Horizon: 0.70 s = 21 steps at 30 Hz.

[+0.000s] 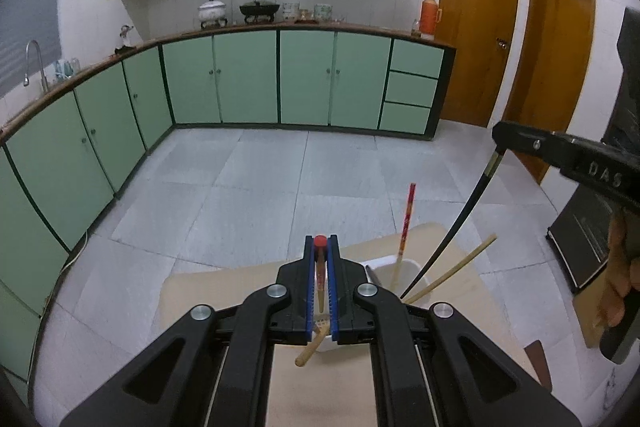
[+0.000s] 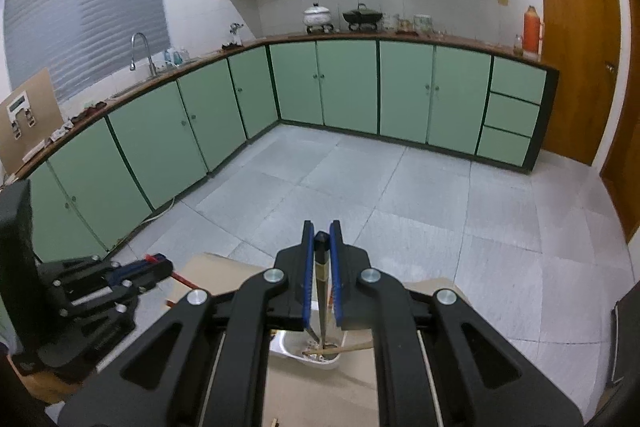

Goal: Organize utensils
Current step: 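Lower both chopsticks into the white holder and open both grippers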

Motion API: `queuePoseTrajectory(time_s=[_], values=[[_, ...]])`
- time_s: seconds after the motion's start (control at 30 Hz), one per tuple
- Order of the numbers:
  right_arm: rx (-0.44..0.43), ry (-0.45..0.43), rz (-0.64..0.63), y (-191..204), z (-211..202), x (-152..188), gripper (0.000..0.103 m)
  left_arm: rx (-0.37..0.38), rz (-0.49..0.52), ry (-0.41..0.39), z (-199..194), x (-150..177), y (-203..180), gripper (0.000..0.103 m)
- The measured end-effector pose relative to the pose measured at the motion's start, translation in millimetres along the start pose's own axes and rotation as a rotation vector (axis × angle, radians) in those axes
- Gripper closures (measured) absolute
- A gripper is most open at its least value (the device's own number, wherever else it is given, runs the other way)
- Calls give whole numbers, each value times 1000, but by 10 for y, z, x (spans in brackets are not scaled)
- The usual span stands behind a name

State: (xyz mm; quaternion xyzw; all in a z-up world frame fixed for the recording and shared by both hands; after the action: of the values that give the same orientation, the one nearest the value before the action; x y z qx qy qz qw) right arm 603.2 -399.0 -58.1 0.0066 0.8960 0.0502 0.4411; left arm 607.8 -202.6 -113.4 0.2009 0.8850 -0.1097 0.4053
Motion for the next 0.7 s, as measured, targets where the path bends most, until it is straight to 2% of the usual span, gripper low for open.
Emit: queuePoseTrajectory(time_s=[0.17,0.27,0.4,0.47,0.5,0.57,0.7], values=[[-4,44,22,-42,243,140,95,12,-9,24,144,94,35,97],[4,38,28,-58,230,184,85,18,-10,17,124,88,32,96],[-15,8,18,-22,-5,249,82,34,-12,-12,-75,83,46,85],[-16,-14,-3,-27,-210,362,82,32,-3,-41,-256,114,69,73],[-8,-26,-22,-28,-320,441,82,27,2,-61,-382,150,89,64],[-11,-66,-66,1,-610,703,81,22,10,-102,-641,257,98,60],[-24,-97,-121,80,-1054,1562,78,-3,5,-177,-1104,651,173,44]])
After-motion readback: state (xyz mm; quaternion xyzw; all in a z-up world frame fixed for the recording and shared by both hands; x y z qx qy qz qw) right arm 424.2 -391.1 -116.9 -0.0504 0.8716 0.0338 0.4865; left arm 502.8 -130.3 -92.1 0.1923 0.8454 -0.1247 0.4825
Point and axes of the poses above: each gripper's, at about its wrist camera, not at the fingertips, and z roughly the way its jaws point, y to its left, x to its underside, the point moved 9 cm from there along z, roughly the way its jaws point, and after that the axes turned 2 degrees about -x, right-handed, at the moved point
